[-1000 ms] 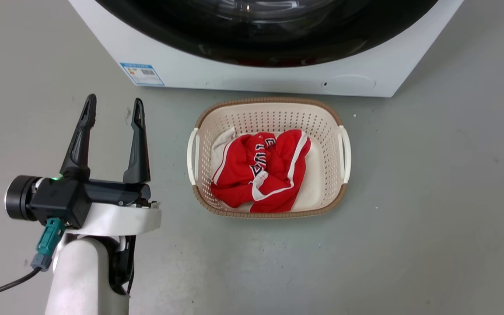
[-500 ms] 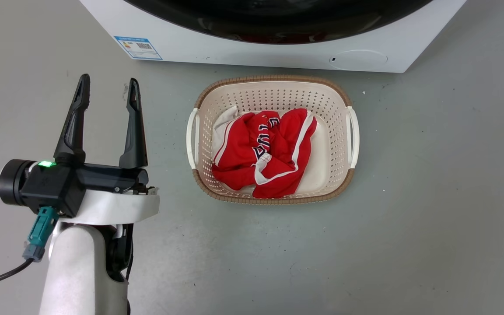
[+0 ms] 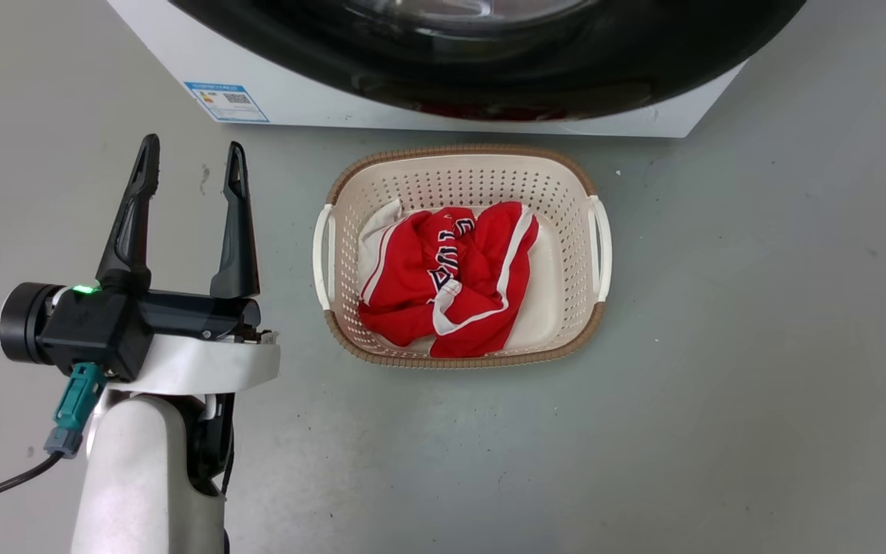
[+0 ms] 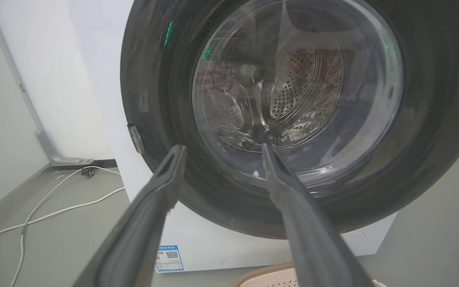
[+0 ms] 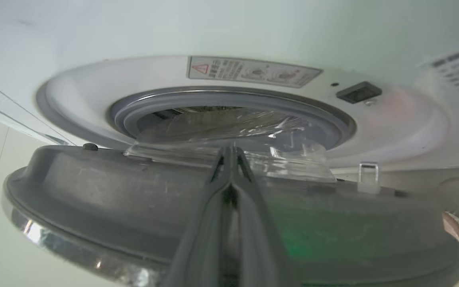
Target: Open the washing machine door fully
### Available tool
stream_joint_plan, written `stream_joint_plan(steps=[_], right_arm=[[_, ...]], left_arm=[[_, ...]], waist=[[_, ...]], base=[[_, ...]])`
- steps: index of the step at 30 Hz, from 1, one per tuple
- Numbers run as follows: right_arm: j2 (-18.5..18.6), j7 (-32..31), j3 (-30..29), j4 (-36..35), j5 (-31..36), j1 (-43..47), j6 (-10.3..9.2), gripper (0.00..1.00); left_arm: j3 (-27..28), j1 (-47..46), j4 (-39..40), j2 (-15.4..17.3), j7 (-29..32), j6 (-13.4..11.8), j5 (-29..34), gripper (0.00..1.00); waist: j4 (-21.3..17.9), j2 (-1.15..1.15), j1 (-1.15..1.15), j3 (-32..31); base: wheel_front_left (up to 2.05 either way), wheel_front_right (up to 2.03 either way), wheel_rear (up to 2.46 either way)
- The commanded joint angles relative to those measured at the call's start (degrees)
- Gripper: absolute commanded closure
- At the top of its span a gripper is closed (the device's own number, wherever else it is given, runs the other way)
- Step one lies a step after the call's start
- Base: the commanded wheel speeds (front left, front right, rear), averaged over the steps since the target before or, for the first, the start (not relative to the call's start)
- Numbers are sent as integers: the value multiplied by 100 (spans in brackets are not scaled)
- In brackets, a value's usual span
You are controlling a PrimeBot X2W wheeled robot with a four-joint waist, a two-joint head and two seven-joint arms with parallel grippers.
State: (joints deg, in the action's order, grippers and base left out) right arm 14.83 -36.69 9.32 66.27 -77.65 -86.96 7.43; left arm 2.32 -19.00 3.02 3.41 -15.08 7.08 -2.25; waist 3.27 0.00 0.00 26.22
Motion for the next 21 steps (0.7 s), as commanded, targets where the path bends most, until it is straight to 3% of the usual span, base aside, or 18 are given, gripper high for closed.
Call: stream_joint_plan(steps=[1, 14, 21], right_arm=[[-151, -221, 43, -86, -67, 252, 3, 100], [-212, -1245, 184, -1311, -327, 1395, 5, 100], [-465, -1571, 269, -2118, -473, 2054, 6, 100]], left_arm=[[7, 56, -20, 11, -13, 19, 39, 0], [-17, 247, -162, 20, -13, 21, 82, 0], [-11, 392, -224, 4, -13, 24, 54, 0]], waist=[[-37, 0, 0, -59], [-135, 0, 0, -471], [-154, 0, 0, -738]], base=[[0, 0, 0], [0, 0, 0], [0, 0, 0]])
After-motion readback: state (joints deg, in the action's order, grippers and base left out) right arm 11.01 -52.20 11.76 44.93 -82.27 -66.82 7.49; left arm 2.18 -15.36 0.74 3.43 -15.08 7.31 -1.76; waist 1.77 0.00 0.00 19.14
